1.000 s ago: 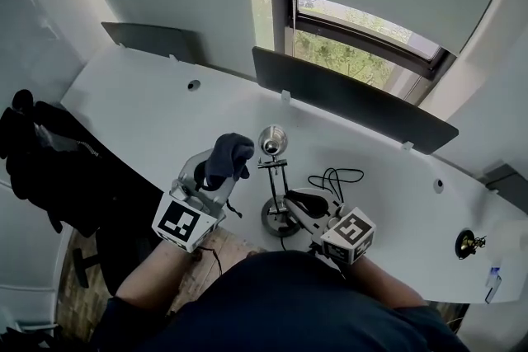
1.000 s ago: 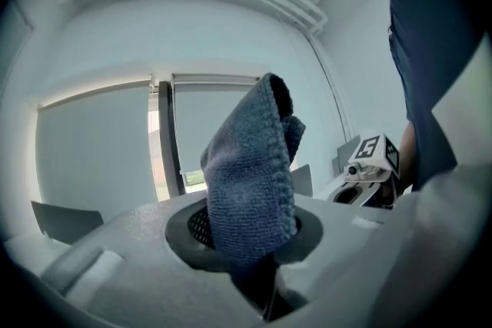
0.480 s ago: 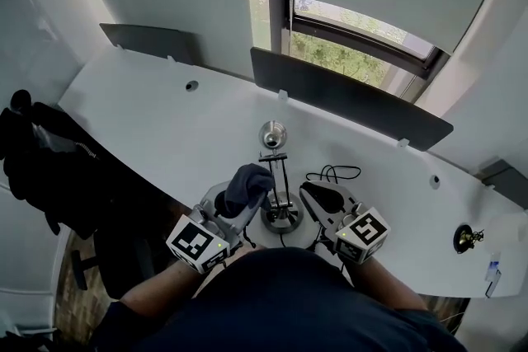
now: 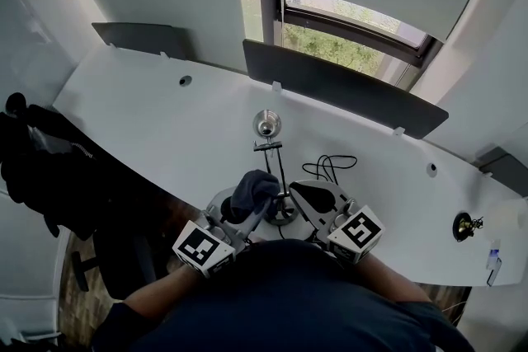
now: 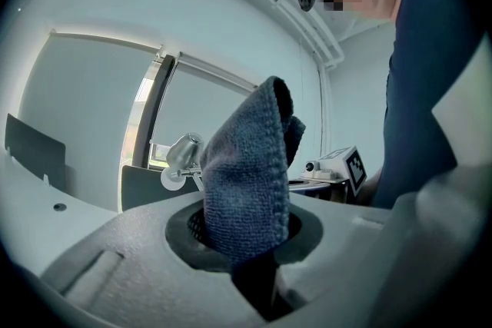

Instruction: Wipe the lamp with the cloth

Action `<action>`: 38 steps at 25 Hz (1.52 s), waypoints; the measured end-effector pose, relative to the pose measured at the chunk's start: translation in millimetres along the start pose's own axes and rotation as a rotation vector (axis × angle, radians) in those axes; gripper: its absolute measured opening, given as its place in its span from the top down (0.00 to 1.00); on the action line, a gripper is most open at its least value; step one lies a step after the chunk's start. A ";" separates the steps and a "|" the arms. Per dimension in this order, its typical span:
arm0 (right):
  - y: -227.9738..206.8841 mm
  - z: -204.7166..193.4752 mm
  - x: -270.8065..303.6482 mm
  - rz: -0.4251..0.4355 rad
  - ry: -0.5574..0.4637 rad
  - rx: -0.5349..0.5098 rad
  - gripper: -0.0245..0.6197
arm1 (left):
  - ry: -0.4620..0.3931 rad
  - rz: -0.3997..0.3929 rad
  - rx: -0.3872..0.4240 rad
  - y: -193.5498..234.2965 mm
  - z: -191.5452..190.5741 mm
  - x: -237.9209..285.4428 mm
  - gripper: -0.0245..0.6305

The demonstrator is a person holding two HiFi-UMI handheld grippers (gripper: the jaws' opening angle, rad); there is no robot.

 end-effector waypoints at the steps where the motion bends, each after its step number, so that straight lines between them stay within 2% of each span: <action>1: 3.2 -0.5 0.9 0.008 0.003 -0.005 0.94 | 0.002 -0.002 -0.003 -1.2 -1.3 -0.3 0.84; 5: 15.7 -2.5 5.5 0.044 0.013 -0.027 0.94 | 0.033 -0.014 0.002 -2.4 -11.0 -2.7 0.84; 14: 26.7 -4.3 10.0 0.075 0.024 -0.052 0.95 | 0.020 -0.009 -0.014 0.3 -9.9 -4.8 0.84; 22: 26.5 -3.2 10.5 0.074 0.020 -0.048 0.95 | 0.019 -0.011 0.014 3.0 -10.6 -5.9 0.84; 38: 24.3 -8.1 11.7 0.074 0.028 -0.034 0.95 | 0.011 0.005 -0.006 2.6 -10.0 -3.8 0.84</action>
Point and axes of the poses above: the fingertips, and each gripper's own axes: x forward along the fingers, y to its left, z out of its top, the point moved 6 cm from there along -x, backward along the fingers, and after that the axes turned 2 degrees about -y, right-handed, at the moved point
